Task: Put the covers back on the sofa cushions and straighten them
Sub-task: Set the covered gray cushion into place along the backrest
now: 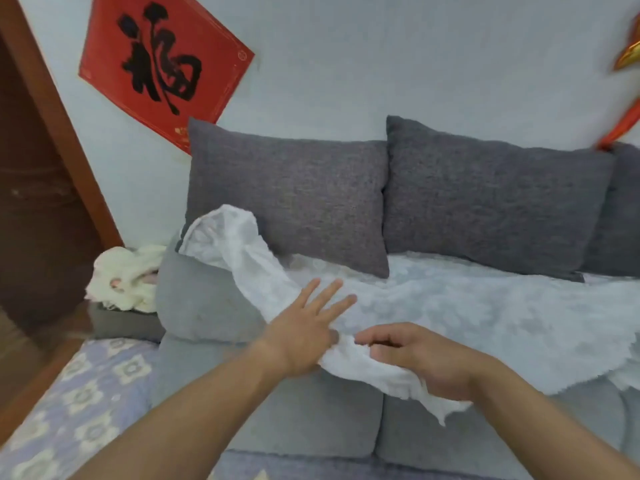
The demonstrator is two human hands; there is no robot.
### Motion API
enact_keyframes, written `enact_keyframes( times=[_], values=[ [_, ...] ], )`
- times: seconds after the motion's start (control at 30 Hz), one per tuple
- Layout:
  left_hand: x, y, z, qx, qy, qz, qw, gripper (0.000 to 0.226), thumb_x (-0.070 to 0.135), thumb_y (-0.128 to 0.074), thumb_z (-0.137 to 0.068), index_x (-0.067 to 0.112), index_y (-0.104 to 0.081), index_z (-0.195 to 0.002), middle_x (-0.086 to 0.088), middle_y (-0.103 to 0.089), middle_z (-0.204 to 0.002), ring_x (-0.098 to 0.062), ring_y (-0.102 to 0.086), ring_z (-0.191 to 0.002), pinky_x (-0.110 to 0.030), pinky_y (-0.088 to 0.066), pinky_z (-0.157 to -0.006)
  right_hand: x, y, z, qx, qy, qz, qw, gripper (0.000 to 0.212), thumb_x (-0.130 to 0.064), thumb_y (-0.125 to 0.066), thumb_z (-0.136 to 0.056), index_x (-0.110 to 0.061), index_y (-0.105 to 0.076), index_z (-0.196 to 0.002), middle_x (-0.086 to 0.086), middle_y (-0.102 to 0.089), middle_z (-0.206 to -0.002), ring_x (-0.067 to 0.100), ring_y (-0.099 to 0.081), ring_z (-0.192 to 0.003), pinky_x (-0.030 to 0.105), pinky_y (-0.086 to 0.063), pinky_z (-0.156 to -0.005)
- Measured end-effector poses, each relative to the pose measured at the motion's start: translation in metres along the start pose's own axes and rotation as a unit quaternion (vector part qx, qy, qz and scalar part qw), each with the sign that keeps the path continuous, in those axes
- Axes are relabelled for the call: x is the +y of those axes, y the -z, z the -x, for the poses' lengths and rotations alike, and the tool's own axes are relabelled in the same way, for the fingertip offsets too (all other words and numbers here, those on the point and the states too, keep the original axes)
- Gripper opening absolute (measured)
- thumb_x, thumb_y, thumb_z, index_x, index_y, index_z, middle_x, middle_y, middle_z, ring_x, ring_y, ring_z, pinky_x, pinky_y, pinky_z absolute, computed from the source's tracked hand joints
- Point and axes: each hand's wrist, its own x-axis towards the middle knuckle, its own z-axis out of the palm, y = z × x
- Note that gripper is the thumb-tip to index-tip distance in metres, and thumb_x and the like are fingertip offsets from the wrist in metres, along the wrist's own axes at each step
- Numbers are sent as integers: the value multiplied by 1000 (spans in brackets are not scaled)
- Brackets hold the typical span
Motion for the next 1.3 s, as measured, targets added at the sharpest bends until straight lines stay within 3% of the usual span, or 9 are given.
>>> enact_keyframes(
  times=[0.13,0.2,0.33,0.43,0.5,0.6,0.73,0.97,1.3],
  values=[
    [20,-47,68,-210,4,17,978,35,40,-48,-92,23,-69,-114,-4,-67,-119,-28,-49,-131,-57,16,-119,37,-37,18,-56,-106,-6,993,45,-51,-66,-91,-30,-62,-130,-19,-60,-132,0,-54,-122,27,-39,-109],
    [27,-71,120,-263,48,56,962,36,39,-49,-92,20,-60,-121,-5,-62,-119,-27,-52,-121,-53,-1,-123,61,-71,19,-98,-177,69,977,58,-54,-71,-84,-32,-54,-136,-17,-52,-131,2,-50,-119,25,-39,-103],
    [41,-106,207,-307,180,75,931,29,23,-49,-95,22,-51,-123,-5,-57,-117,-26,-58,-106,-41,-39,-94,107,-145,3,-161,-173,214,948,16,-18,-60,-88,-29,-59,-100,-8,-53,-99,16,-54,-92,21,-39,-69],
    [64,-134,256,-269,267,120,918,38,19,-86,-55,22,-62,-84,-1,-62,-68,-21,-63,-53,-30,-48,-52,132,-186,-12,-182,-191,247,932,10,-18,-57,-83,-28,-55,-84,-9,-52,-87,17,-53,-83,20,-36,-64],
    [85,-157,286,-258,287,144,911,48,15,-92,-32,22,-59,-66,1,-54,-49,-18,-53,-35,-25,-44,-34,152,-206,-19,-184,-203,259,926,28,-19,-58,-82,-24,-63,-109,-3,-62,-112,20,-58,-104,25,-42,-77],
    [109,-155,306,-339,312,217,861,22,20,-67,-87,24,-65,-108,-2,-71,-97,-19,-70,-86,-33,-57,-78,169,-226,-23,-188,-237,285,910,49,-12,-54,-92,-24,-51,-139,0,-51,-142,20,-51,-127,26,-40,-98],
    [120,-160,316,-485,318,262,771,35,14,-40,-100,14,-54,-133,-5,-58,-135,-24,-57,-122,-37,-44,-104,179,-237,-24,-216,-273,270,898,63,-11,-52,-94,-23,-33,-153,3,-42,-152,22,-44,-136,25,-40,-102],
    [114,-187,310,-510,347,302,727,38,23,-40,-99,18,-52,-134,-3,-54,-135,-22,-55,-119,-38,-45,-103,190,-212,-14,-117,-307,263,907,51,-11,-54,-96,-18,-45,-145,5,-45,-147,19,-47,-131,22,-43,-98],
    [-3,-236,258,-299,464,450,702,43,35,-42,-100,13,-43,-137,-9,-52,-136,-25,-55,-115,-34,-48,-98,106,-176,-144,24,-182,305,935,62,-18,-55,-98,-18,-30,-155,6,-21,-161,22,-25,-147,30,-23,-117]
  ],
)
